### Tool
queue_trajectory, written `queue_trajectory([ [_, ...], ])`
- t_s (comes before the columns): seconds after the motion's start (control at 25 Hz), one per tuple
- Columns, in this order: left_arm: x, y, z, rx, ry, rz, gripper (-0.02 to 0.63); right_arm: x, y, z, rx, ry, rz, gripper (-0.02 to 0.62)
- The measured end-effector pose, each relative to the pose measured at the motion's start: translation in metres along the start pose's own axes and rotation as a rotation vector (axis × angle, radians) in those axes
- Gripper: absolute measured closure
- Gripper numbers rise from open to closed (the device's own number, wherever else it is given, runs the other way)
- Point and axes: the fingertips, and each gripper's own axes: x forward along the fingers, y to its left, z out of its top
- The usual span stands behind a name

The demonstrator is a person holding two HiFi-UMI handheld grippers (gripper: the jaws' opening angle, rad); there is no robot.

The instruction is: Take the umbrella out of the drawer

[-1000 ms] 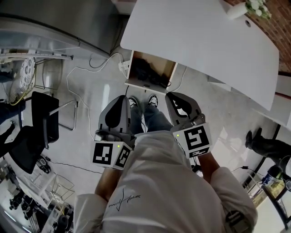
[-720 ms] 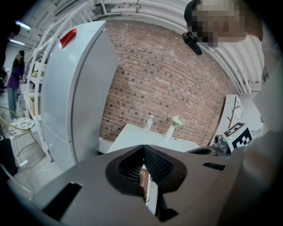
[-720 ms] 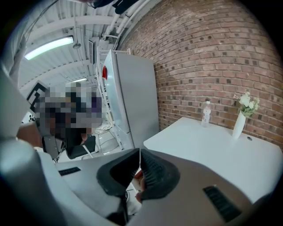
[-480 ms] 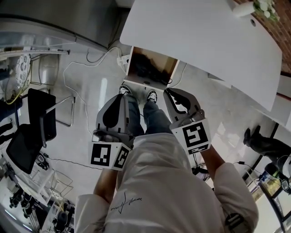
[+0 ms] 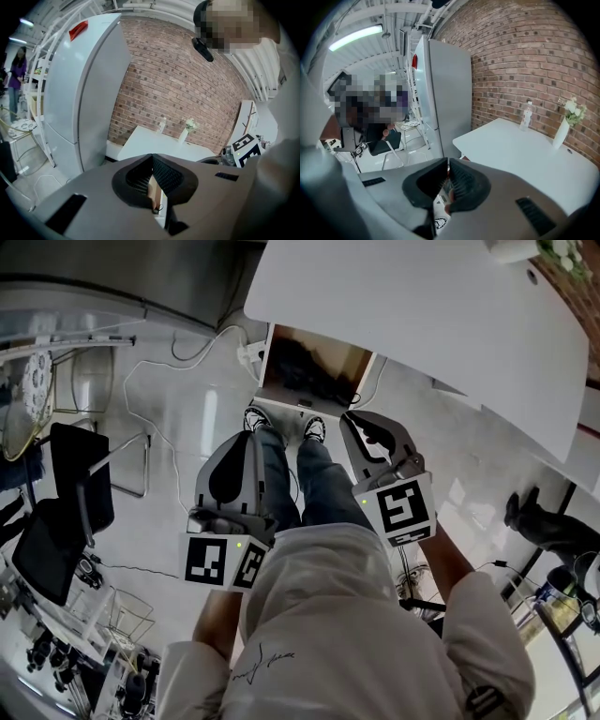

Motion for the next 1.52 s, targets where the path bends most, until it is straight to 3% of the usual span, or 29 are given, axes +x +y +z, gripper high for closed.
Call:
queue_trajectory([
  [1.52, 0.042, 0.074, -0.089, -0.056, 0.124, -0.015, 0.589, 0.167, -0.003, -0.144, -0.065, 0.284, -0.002, 0.519],
])
